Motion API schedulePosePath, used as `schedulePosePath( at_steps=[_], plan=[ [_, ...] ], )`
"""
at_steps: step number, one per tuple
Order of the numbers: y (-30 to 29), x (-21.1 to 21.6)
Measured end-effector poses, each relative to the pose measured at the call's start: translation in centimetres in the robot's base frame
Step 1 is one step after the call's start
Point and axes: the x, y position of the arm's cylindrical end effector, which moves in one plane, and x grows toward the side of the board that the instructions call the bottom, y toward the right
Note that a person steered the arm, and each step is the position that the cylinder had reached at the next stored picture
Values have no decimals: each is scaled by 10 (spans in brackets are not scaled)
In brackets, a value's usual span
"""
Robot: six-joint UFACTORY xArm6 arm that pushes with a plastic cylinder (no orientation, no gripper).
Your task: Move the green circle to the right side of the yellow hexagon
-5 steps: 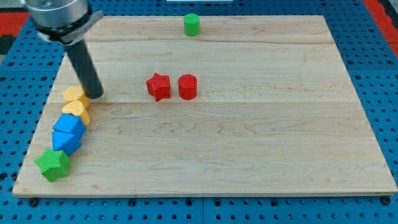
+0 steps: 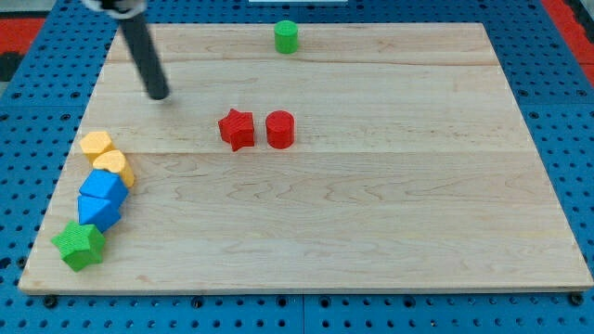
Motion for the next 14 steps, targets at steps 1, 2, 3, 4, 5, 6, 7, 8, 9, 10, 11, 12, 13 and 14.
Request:
schedulePosePath(
  at_steps=[1, 2, 3, 4, 5, 6, 7, 8, 9, 10, 11, 12, 13, 14],
  plan=[
    [106, -16],
    [196, -56],
    [202, -113],
    [140, -140],
    [48, -126],
    [37, -67],
    [39, -92],
    [121, -96],
    [94, -53],
    [42, -14],
    [32, -12],
    [50, -50],
    [-7, -50],
    [-26, 3]
  ],
)
